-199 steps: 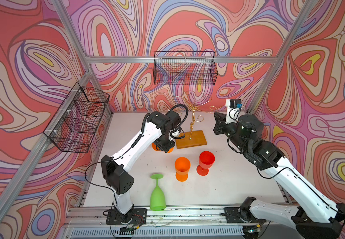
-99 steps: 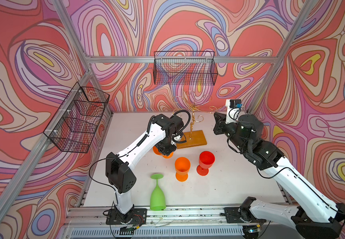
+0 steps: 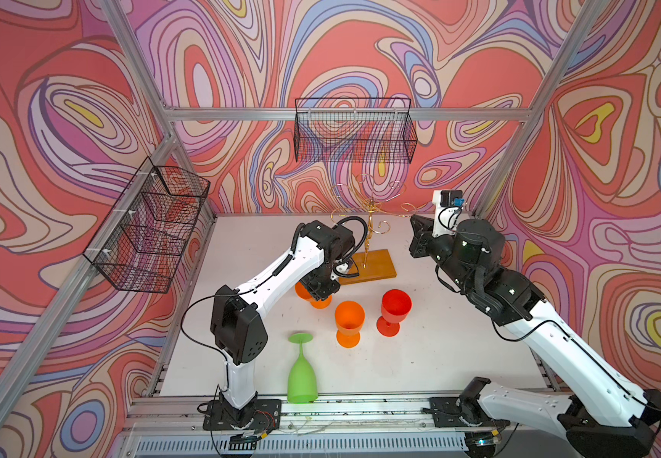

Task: Take the wine glass off the wine glass rack
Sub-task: Place the wine glass at the center of the table.

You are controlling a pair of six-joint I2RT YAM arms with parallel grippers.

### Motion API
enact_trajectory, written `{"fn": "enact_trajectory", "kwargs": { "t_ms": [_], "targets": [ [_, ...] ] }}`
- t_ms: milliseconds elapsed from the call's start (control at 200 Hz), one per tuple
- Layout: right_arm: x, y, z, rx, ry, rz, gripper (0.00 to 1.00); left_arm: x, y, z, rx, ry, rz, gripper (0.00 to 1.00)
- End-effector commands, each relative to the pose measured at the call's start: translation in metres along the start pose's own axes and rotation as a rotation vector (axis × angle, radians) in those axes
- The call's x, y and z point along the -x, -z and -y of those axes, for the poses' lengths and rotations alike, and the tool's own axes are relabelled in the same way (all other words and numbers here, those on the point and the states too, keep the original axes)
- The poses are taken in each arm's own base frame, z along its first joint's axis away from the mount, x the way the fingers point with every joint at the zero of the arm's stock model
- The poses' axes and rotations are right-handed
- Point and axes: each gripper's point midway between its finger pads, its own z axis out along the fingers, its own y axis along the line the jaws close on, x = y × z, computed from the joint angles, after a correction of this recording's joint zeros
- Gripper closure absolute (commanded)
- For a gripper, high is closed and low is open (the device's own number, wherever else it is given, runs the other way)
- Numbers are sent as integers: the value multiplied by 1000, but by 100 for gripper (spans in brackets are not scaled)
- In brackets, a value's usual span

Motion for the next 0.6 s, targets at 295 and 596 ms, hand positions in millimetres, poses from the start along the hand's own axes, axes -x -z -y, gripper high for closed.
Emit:
{"fn": "enact_trajectory", "kwargs": {
  "t_ms": [295,596],
  "targets": [
    [-6,-2,4,-15,-9,-13,100,-14,-13,7,-12,-39,-98,94],
    [-5,-3,3,-10,-7,-11,100,-16,-22,6,-7,-42,-134,82]
  ]
}}
